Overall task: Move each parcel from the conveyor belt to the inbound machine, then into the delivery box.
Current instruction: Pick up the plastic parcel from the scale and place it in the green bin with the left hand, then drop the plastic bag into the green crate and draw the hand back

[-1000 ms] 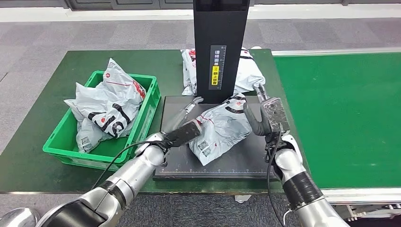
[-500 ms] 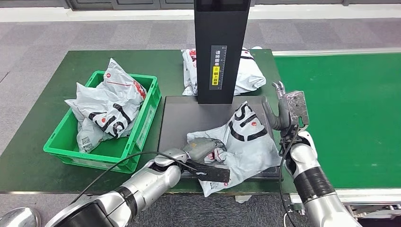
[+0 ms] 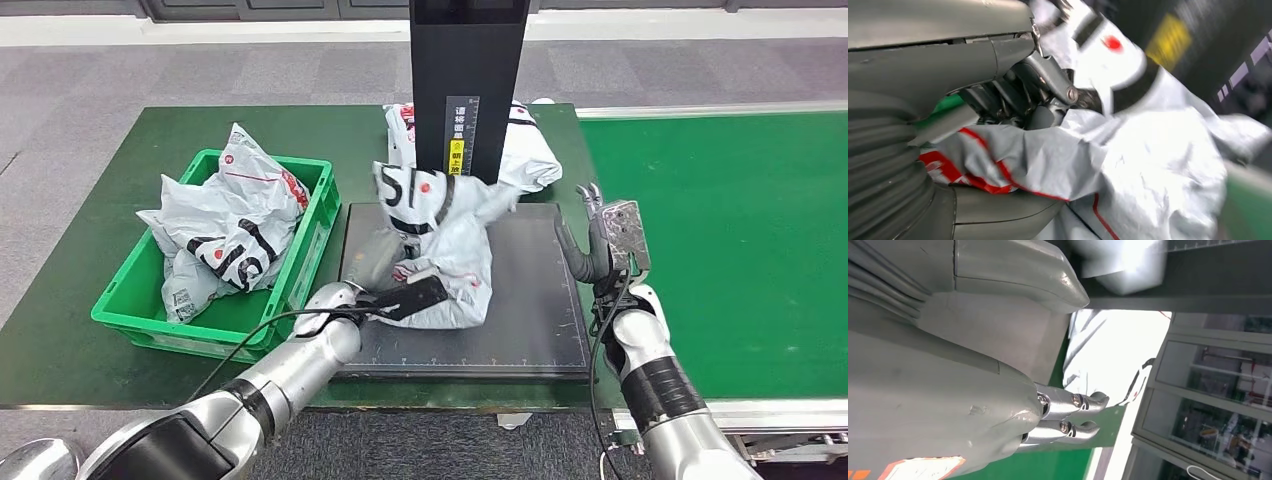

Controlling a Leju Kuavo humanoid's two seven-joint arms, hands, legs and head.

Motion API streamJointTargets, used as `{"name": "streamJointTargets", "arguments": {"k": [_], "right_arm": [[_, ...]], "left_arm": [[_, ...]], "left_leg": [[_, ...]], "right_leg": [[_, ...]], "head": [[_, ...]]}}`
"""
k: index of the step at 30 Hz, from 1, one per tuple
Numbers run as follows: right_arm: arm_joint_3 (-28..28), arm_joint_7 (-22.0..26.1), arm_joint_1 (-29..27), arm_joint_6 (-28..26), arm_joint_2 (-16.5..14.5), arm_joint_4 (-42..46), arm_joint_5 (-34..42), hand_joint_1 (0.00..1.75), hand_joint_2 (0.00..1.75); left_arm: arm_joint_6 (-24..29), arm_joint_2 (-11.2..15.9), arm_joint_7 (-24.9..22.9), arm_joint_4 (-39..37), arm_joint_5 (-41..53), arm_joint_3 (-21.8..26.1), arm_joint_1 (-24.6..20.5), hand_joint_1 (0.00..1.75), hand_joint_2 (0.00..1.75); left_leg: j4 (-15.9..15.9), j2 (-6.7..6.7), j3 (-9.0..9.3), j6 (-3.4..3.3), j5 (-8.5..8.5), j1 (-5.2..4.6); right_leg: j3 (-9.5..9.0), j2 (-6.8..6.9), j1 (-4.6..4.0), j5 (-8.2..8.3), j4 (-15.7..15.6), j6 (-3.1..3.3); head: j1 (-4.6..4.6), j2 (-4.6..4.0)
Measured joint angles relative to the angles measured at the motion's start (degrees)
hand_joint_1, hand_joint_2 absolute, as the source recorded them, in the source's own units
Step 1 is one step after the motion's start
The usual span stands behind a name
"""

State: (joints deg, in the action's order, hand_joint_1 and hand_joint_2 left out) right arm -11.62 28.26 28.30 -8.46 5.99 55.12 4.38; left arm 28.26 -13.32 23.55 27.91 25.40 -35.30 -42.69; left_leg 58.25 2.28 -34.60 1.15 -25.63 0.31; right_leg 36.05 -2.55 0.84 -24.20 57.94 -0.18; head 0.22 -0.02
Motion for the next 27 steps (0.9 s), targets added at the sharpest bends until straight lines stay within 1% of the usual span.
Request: {"name": "streamJointTargets", "arguments": {"k": [3, 5, 8, 10, 12, 14, 17, 19, 22, 27], "right_arm": [[-0.01, -0.06, -0.26, -0.40, -0.57, -0.19, -0.86, 0.00, 0.00], [-0.01, -0.21, -0.96, -0.74, -0.79, 0.18, -1.42, 0.00, 0.00], [0.01, -0.64, -2.37, -0.82, -0.87, 1.36, -2.13, 0.00, 0.00], [0.10, -0.91, -3.17, -0.47, -0.88, 2.38, -2.50, 0.00, 0.00], [0.19, -1.32, -3.66, 0.18, -0.78, 3.09, -2.53, 0.00, 0.00], [0.23, -1.62, -3.69, 0.99, -0.35, 3.16, -2.06, 0.00, 0.00], [0.26, -1.61, -3.48, 1.69, 0.47, 2.85, -1.32, 0.00, 0.00], [0.27, -1.60, -3.31, 1.91, 0.85, 2.68, -1.16, 0.00, 0.00], [0.27, -1.60, -3.03, 2.09, 1.03, 2.58, -1.12, 0.00, 0.00], [0.27, -1.60, -2.96, 2.13, 1.05, 2.56, -1.12, 0.00, 0.00]], "left_arm": [[6.09, 2.78, -0.46, 2.07, 0.67, 3.87, -1.25, 1.75, 1.75], [8.31, 5.14, -1.17, 3.37, 1.76, 6.43, -2.27, 1.75, 1.75], [9.40, 8.22, -3.00, 5.10, 5.14, 9.86, -2.81, 1.75, 1.75], [10.63, 9.83, -6.23, 6.13, 11.18, 12.73, -2.80, 1.75, 1.75], [11.47, 11.67, -9.67, 6.93, 18.39, 16.78, -2.82, 1.75, 1.75], [11.67, 13.68, -11.71, 7.26, 24.48, 21.40, -2.84, 1.75, 1.75], [11.72, 16.14, -12.15, 7.28, 28.54, 27.70, -2.86, 1.75, 1.75], [11.78, 17.24, -12.04, 7.28, 28.91, 30.47, -2.86, 1.75, 1.75], [11.82, 18.11, -11.97, 7.28, 29.17, 32.83, -2.86, 1.75, 1.75], [11.82, 18.35, -11.89, 7.28, 29.24, 33.67, -2.86, 1.75, 1.75]], "left_leg": [[0.00, -0.01, 0.00, 0.03, 0.02, 0.07], [0.00, -0.01, 0.01, 0.03, 0.02, 0.08], [-0.01, 0.09, -0.02, 0.03, 0.03, 0.09], [-0.01, 0.11, -0.05, 0.02, 0.04, 0.11], [-0.01, 0.03, -0.05, 0.02, 0.04, 0.12], [-0.01, -0.08, -0.04, 0.02, 0.03, 0.11], [0.00, -0.10, -0.02, 0.02, 0.03, 0.10], [0.01, 0.04, -0.04, 0.00, 0.05, 0.11], [0.01, 0.17, -0.08, -0.01, 0.06, 0.11], [0.01, 0.17, -0.09, -0.01, 0.06, 0.11]], "right_leg": [[0.03, -0.02, -0.02, 0.00, 0.02, 0.00], [0.03, -0.03, -0.03, 0.00, 0.02, 0.01], [0.03, 0.00, -0.03, -0.01, 0.02, 0.02], [0.04, 0.01, -0.02, -0.01, 0.03, 0.02], [0.06, -0.04, 0.00, -0.01, 0.03, 0.01], [0.09, -0.14, 0.02, 0.00, 0.03, 0.01], [0.12, -0.17, 0.02, 0.00, 0.02, 0.00], [0.11, -0.07, 0.01, 0.00, 0.02, 0.00], [0.09, 0.03, 0.01, -0.01, 0.03, 0.00], [0.08, 0.04, 0.03, -0.01, 0.03, 0.00]], "head": [[0.00, 0.02], [0.01, 0.01], [0.01, 0.01], [0.01, 0.00], [0.01, 0.00], [0.02, 0.00], [0.02, 0.01], [0.02, 0.01], [0.02, 0.01], [0.02, 0.00]]}}
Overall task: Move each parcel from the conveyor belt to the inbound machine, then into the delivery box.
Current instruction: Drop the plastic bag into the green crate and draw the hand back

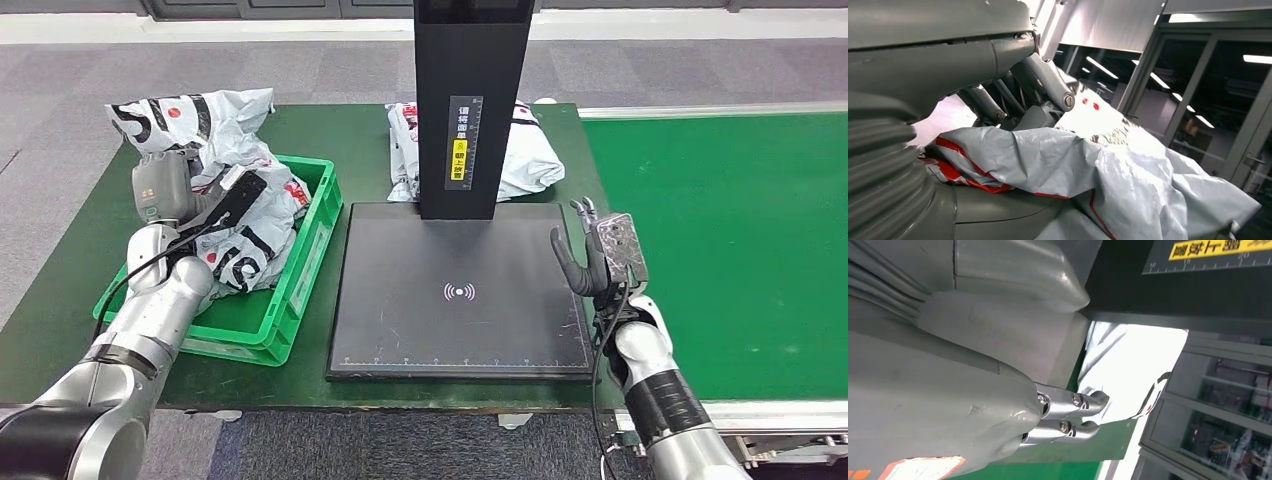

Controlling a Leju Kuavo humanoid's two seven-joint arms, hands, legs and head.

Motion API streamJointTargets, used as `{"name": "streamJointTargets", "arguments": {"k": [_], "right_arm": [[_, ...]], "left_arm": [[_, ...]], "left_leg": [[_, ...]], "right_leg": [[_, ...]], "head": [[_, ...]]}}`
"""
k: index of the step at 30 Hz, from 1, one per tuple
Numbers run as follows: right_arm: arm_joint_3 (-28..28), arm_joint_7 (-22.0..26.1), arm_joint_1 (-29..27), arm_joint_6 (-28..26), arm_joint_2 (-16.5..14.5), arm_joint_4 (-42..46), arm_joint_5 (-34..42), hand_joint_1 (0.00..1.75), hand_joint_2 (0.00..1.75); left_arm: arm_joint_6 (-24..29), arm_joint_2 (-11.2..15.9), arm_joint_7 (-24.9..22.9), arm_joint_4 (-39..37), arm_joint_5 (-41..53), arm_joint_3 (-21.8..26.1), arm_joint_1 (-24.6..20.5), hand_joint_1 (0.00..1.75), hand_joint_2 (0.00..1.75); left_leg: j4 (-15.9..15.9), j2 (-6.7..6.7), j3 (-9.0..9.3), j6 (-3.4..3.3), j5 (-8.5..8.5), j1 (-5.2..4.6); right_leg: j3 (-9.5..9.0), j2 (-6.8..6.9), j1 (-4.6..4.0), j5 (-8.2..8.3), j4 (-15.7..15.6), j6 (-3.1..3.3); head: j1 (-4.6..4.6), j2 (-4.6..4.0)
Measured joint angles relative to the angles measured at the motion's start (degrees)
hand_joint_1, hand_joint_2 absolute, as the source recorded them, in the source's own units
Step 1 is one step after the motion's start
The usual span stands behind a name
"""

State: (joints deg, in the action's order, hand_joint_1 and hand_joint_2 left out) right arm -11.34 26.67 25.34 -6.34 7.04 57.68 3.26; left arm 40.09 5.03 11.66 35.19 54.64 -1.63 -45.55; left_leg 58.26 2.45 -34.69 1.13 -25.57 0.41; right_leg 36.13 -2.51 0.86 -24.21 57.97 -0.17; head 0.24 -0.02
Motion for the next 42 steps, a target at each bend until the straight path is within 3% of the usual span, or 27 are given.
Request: {"name": "streamJointTargets", "arguments": {"k": [2, 6, 11, 19, 30, 34, 38, 42], "right_arm": [[0.00, 0.01, 0.03, -0.02, 0.02, -0.07, 0.08, 0.00, 0.00], [0.00, -0.03, -0.34, 0.40, 0.46, -0.14, 1.85, 0.00, 0.00], [0.00, -1.34, -2.58, 1.58, 0.87, 1.74, 2.12, 0.00, 0.00], [0.59, -4.33, -3.08, 4.87, 1.68, 3.74, 2.14, 0.00, 0.00], [2.07, -5.11, -4.68, 5.36, 1.86, 6.99, 2.06, 0.00, 0.00], [2.65, -5.60, -6.75, 5.68, 1.86, 9.00, 0.75, 0.00, 0.00], [3.10, -6.09, -9.53, 6.27, 1.84, 11.62, -0.56, 0.00, 0.00], [3.57, -6.26, -11.10, 6.32, 1.55, 13.47, -1.54, 0.00, 0.00]], "left_arm": [[0.00, 0.13, -0.58, 0.02, 0.81, 0.36, 0.00, 1.75, 1.75], [-1.87, 1.61, -4.85, -1.84, 9.13, 4.31, 0.29, 0.00, 1.75], [-13.16, 2.69, -5.57, -7.61, 11.14, 5.07, 0.19, 0.00, 1.75], [-30.46, 2.61, 0.49, -10.77, 7.48, 5.00, -1.63, 0.00, 1.75], [-32.29, 2.47, 0.78, -11.68, 5.86, 4.11, -2.07, 0.00, 1.75], [-31.31, 2.44, 2.94, -11.49, 1.78, 4.10, -1.59, 0.00, 1.75], [-28.59, 2.39, 5.65, -10.16, -3.87, 4.28, -0.19, 0.00, 0.00], [-24.17, 2.05, 8.10, -7.78, -10.33, 5.94, 1.56, 0.00, 0.00]], "left_leg": [[0.00, -0.02, 0.00, 0.00, 0.00, 0.00], [0.00, -0.06, 0.02, -0.01, -0.02, -0.02], [0.00, -0.05, 0.02, 0.00, -0.01, -0.03], [0.00, 0.00, 0.11, -0.06, 0.03, -0.04], [0.00, 0.00, 0.18, -0.08, 0.05, -0.04], [0.00, 0.09, 0.16, -0.08, 0.05, -0.04], [0.00, 0.10, 0.12, -0.08, 0.03, -0.04], [0.00, 0.08, 0.11, -0.09, 0.03, -0.04]], "right_leg": [[0.00, 0.00, 0.00, 0.00, 0.00, 0.00], [0.01, -0.01, 0.01, 0.00, -0.01, 0.00], [0.02, 0.00, -0.03, -0.01, -0.01, 0.00], [-0.10, 0.08, 0.03, 0.00, -0.02, -0.01], [-0.17, 0.17, 0.02, 0.01, -0.02, -0.03], [-0.19, 0.22, 0.02, 0.00, -0.02, -0.03], [-0.18, 0.24, 0.02, -0.02, -0.02, -0.04], [-0.15, 0.23, 0.02, -0.03, -0.03, -0.05]], "head": [[0.00, 0.01], [0.00, -0.01], [0.00, -0.01], [0.00, 0.01], [0.00, 0.01], [0.00, 0.01], [0.00, 0.01], [0.00, 0.00]]}}
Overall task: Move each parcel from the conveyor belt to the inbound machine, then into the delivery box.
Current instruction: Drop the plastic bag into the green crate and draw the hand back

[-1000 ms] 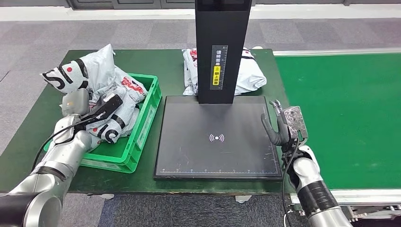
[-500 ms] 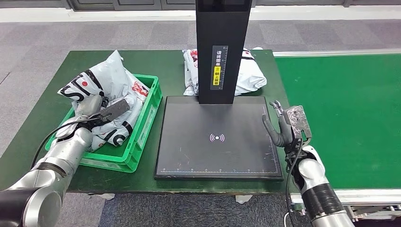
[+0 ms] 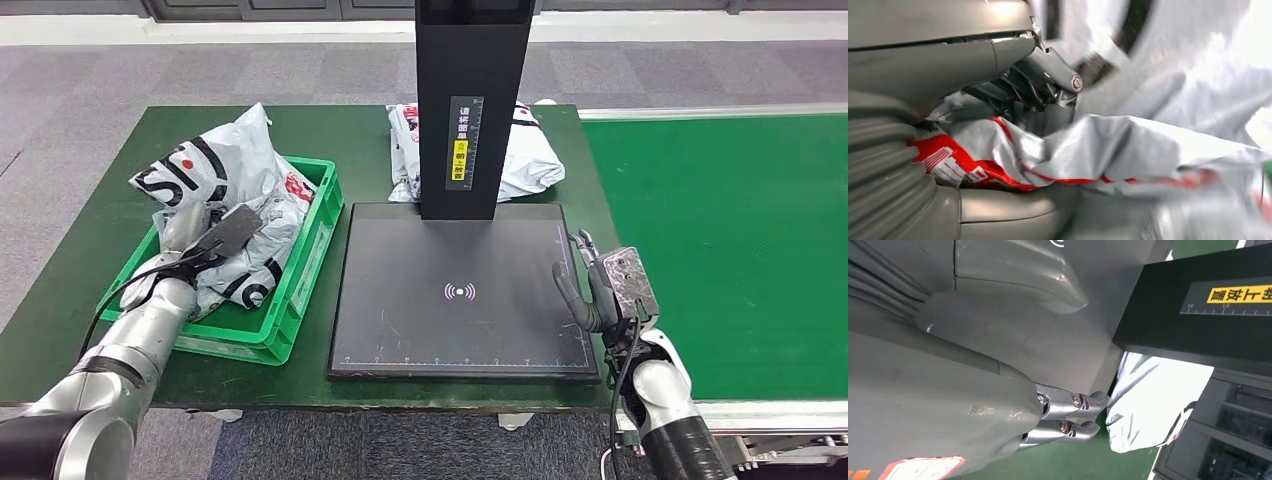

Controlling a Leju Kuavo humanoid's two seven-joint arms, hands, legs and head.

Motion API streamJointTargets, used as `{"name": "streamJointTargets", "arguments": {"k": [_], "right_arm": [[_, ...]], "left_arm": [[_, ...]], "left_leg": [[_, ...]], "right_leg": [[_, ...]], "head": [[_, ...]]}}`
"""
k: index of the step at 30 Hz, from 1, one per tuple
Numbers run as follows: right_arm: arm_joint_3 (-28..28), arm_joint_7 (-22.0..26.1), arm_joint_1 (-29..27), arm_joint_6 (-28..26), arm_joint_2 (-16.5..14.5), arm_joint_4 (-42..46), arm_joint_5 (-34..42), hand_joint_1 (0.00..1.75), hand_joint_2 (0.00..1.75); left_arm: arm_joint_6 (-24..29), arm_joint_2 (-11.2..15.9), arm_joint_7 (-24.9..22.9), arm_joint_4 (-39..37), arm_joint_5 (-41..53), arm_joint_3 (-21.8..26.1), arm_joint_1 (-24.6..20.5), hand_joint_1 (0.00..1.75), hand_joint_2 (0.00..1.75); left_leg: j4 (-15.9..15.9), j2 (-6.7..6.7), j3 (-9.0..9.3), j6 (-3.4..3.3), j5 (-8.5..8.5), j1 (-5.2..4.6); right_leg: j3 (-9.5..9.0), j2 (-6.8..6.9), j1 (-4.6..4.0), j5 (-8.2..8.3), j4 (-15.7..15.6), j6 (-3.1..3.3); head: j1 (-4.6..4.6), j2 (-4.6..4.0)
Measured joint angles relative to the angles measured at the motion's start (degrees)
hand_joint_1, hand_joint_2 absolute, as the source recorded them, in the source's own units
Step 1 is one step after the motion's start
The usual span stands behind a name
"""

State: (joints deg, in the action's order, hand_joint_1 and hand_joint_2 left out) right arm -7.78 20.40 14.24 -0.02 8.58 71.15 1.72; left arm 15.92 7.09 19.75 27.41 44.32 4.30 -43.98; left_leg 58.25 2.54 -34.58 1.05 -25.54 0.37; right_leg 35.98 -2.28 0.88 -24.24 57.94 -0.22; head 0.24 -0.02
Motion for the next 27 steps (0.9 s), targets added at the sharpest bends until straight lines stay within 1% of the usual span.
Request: {"name": "streamJointTargets", "arguments": {"k": [4, 7, 12, 16, 18, 20, 24, 27], "right_arm": [[0.24, 0.16, -0.92, 0.02, -0.34, 0.61, -1.21, 0.00, 0.00], [0.24, 0.67, -1.25, 0.04, -0.42, 0.54, -1.59, 0.00, 0.00], [0.24, 1.23, -1.24, -0.33, -1.22, 0.05, -2.89, 0.00, 0.00], [0.24, 1.27, -0.47, -0.63, -2.04, -0.80, -3.74, 0.00, 0.00], [0.24, 1.51, 0.11, -0.77, -2.20, -1.41, -3.67, 0.00, 0.00], [0.23, 2.17, 0.58, -0.99, -2.22, -2.09, -3.32, 0.00, 0.00], [0.19, 4.99, 1.68, -2.11, -2.23, -3.18, -3.04, 0.00, 0.00], [-0.37, 6.23, 3.68, -3.15, -2.31, -4.08, -3.24, 0.00, 0.00]], "left_arm": [[5.99, -0.37, 0.42, 2.26, -5.16, 1.87, 1.52, 0.00, 0.00], [9.26, -0.54, 2.44, 4.17, -9.77, 3.16, 2.71, 0.00, 0.00], [13.05, -0.86, 3.03, 7.36, -13.29, 4.14, 4.80, 0.00, 0.00], [14.93, -1.07, 4.25, 9.96, -15.54, 4.22, 6.29, 0.00, 0.00], [15.04, -1.22, 5.44, 11.58, -17.42, 4.22, 7.05, 0.00, 0.00], [13.94, -1.44, 7.15, 13.63, -20.42, 4.21, 7.97, 0.00, 0.00], [8.75, -2.74, 11.31, 19.15, -27.04, 3.17, 10.15, 0.00, 0.00], [7.25, -4.03, 11.42, 22.48, -28.00, 0.64, 10.69, 0.00, 0.00]], "left_leg": [[0.00, -0.01, -0.01, 0.00, 0.00, 0.00], [0.00, -0.01, -0.02, 0.00, 0.00, 0.00], [-0.01, -0.01, -0.05, 0.01, 0.00, 0.00], [-0.01, -0.01, -0.07, 0.00, 0.00, 0.01], [0.00, -0.01, -0.07, 0.00, 0.00, 0.01], [0.00, 0.00, -0.07, 0.00, 0.00, 0.00], [0.01, 0.02, -0.10, 0.00, 0.00, 0.00], [0.02, 0.05, -0.12, -0.01, 0.00, 0.00]], "right_leg": [[0.01, 0.00, -0.01, 0.00, 0.00, 0.00], [0.02, -0.01, -0.01, 0.00, 0.00, 0.00], [0.04, -0.01, -0.03, 0.00, 0.00, 0.00], [0.06, -0.01, -0.02, 0.00, 0.00, 0.00], [0.06, -0.01, -0.02, 0.00, 0.00, 0.00], [0.06, 0.00, -0.01, 0.00, -0.01, 0.00], [0.06, 0.01, 0.01, 0.00, -0.02, -0.01], [0.06, 0.04, 0.01, 0.01, -0.02, -0.02]], "head": [[0.00, 0.00], [0.00, 0.00], [0.00, 0.02], [0.00, 0.01], [0.00, 0.00], [0.00, 0.00], [0.00, 0.00], [0.00, 0.01]]}}
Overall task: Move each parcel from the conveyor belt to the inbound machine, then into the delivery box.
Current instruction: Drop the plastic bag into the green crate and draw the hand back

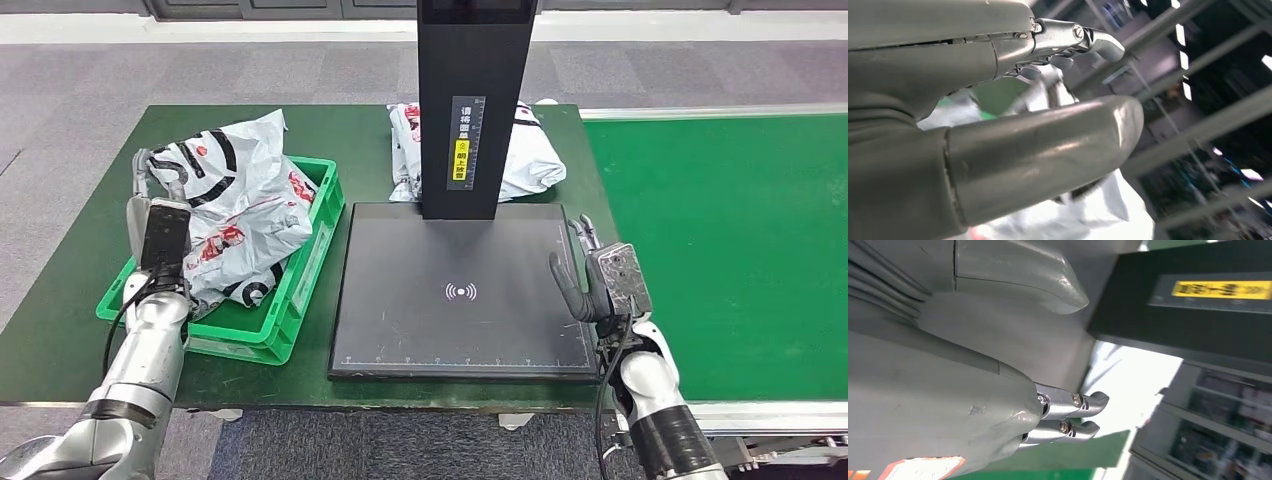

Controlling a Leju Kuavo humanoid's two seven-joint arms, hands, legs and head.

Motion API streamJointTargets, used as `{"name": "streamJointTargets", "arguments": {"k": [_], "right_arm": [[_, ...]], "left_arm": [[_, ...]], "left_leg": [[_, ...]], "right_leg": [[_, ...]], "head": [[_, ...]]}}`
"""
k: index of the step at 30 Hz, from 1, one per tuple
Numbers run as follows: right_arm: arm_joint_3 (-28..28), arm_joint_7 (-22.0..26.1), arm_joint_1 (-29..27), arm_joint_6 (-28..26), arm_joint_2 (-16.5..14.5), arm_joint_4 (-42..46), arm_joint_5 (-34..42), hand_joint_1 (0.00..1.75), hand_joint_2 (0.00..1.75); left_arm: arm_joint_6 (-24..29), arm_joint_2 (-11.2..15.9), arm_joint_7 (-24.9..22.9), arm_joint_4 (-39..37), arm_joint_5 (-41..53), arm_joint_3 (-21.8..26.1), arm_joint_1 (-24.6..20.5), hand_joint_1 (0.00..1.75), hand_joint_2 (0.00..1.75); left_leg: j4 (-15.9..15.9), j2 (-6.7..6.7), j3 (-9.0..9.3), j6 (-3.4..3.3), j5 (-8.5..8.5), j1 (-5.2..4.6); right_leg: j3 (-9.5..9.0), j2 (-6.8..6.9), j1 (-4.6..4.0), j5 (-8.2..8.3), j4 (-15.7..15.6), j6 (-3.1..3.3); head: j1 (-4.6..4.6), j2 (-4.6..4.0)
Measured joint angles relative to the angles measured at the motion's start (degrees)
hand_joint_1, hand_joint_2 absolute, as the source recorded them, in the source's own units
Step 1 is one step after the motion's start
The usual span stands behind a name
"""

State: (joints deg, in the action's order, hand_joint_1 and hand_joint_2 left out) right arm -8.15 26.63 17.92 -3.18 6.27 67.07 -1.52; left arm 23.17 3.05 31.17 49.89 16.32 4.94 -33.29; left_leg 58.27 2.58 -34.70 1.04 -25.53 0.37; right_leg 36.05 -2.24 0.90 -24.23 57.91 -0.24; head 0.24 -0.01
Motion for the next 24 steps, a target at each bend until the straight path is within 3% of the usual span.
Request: {"name": "streamJointTargets", "arguments": {"k": [6, 11, 15, 16, 20, 24], "right_arm": [[-2.83, 0.41, 5.74, -1.42, -0.21, -4.71, 1.93, 0.00, 0.00], [-4.33, 1.39, 7.96, -1.97, 0.14, -7.46, 4.71, 0.00, 0.00], [-5.04, 2.56, 7.97, -3.49, 0.25, -7.98, 4.70, 0.00, 0.00], [-5.28, 3.01, 8.03, -4.25, 0.24, -8.06, 4.41, 0.00, 0.00], [-6.51, 4.16, 8.96, -6.31, 0.02, -8.70, 3.79, 0.00, 1.75], [-7.94, 4.97, 9.71, -6.39, -0.75, -9.80, 4.04, 0.00, 1.75]], "left_arm": [[-1.59, -1.87, -3.33, 0.64, -2.08, -5.92, -3.12, 0.00, 0.00], [-4.31, -2.54, -4.08, -2.56, -6.40, -7.51, -6.78, 0.00, 0.00], [-6.91, -2.94, -2.75, -4.26, -9.21, -7.99, -7.72, 0.00, 1.75], [-7.41, -3.22, -2.06, -4.52, -9.45, -8.27, -7.75, 0.00, 1.75], [-8.11, -4.66, 0.15, -4.77, -8.90, -10.29, -7.71, 0.00, 1.75], [-8.94, -6.81, 1.37, -4.84, -8.45, -13.22, -7.52, 0.00, 1.75]], "left_leg": [[0.05, -0.02, 0.01, -0.01, 0.03, 0.00], [0.05, -0.01, 0.02, 0.01, 0.06, 0.00], [0.05, -0.02, 0.00, 0.01, 0.04, 0.01], [0.05, -0.01, -0.02, 0.01, 0.04, 0.01], [0.05, 0.06, -0.07, -0.01, 0.03, 0.01], [0.06, 0.10, -0.09, -0.03, 0.02, 0.00]], "right_leg": [[0.01, -0.01, -0.02, 0.05, 0.00, -0.03], [0.01, -0.02, -0.04, 0.06, 0.00, -0.01], [0.04, -0.05, -0.03, 0.05, 0.00, -0.01], [0.05, -0.05, -0.03, 0.05, 0.00, -0.01], [0.06, 0.00, -0.02, 0.02, 0.00, -0.03], [0.05, 0.02, 0.02, 0.03, -0.01, -0.04]], "head": [[0.00, 0.00], [0.00, 0.00], [0.00, 0.00], [0.00, 0.01], [0.00, -0.01], [0.00, 0.01]]}}
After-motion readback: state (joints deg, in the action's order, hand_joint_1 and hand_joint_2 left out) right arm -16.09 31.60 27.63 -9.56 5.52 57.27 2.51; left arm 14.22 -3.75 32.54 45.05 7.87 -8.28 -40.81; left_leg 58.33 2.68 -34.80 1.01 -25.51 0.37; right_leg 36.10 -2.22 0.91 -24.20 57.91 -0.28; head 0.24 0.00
